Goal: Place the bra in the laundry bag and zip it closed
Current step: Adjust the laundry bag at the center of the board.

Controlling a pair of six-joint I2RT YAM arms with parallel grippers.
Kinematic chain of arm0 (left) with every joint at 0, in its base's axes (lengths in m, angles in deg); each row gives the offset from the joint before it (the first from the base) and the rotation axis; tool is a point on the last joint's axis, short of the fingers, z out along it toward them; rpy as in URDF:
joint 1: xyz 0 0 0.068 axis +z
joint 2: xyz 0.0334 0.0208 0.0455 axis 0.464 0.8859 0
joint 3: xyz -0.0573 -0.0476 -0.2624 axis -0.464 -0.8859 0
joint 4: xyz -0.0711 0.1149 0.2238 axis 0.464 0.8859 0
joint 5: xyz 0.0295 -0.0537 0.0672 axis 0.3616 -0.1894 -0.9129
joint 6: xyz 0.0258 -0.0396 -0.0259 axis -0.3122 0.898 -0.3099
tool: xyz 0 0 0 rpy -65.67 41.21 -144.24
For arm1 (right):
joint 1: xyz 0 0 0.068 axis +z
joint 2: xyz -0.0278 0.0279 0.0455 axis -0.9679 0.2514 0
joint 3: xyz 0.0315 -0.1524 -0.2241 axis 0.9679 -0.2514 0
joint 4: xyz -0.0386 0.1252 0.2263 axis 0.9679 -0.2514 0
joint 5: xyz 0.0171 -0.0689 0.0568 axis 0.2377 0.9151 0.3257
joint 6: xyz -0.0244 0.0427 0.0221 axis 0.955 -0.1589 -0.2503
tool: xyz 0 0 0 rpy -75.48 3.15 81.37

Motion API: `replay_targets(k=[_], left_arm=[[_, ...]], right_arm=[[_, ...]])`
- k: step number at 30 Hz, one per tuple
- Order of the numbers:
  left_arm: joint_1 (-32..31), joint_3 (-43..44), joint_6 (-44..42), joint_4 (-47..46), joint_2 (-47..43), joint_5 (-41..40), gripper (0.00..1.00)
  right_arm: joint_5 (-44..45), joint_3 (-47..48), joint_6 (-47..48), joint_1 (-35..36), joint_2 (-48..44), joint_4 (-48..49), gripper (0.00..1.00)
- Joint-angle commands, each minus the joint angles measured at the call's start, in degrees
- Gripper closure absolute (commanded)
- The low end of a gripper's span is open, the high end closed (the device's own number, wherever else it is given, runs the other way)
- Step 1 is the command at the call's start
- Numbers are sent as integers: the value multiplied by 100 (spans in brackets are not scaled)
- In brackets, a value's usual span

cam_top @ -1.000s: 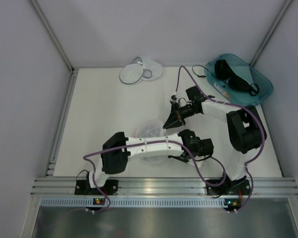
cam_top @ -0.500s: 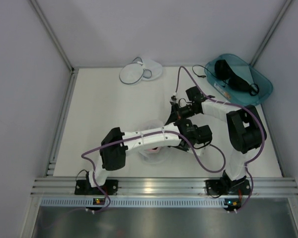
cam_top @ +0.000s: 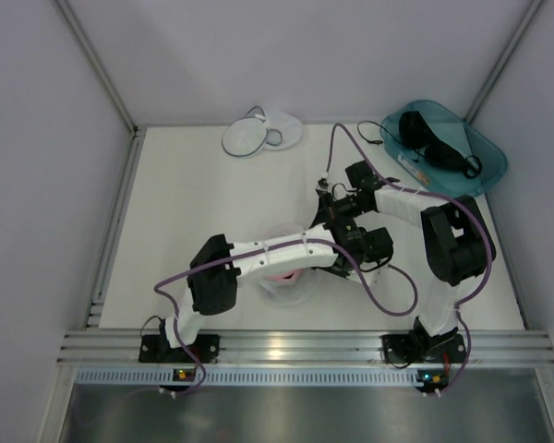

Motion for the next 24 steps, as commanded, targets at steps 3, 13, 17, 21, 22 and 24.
replay_targets(k=[3,13,17,21,22,24], left_arm=[[-52,187,-34,1063,21,-60,66],[-114,-112,10,1063,-58,-95,65],[-123,-208,1,1054,-94,-209,65],[-123,-217,-8,1054,-111,-411,63],[-123,-209,1,1063,-111,-455,63],[-123,-191,-8,1054,-120,-534,64]], right_arm=[[-200,67,-18,-24,-238,-8,100],[-279,-39,-308,-24,-308,167,100],[-297,-56,-309,-24,-326,150,100],[-280,-65,-291,-24,-378,115,100],[-279,-74,-291,-24,-396,89,100],[-288,-83,-247,-24,-431,71,100]])
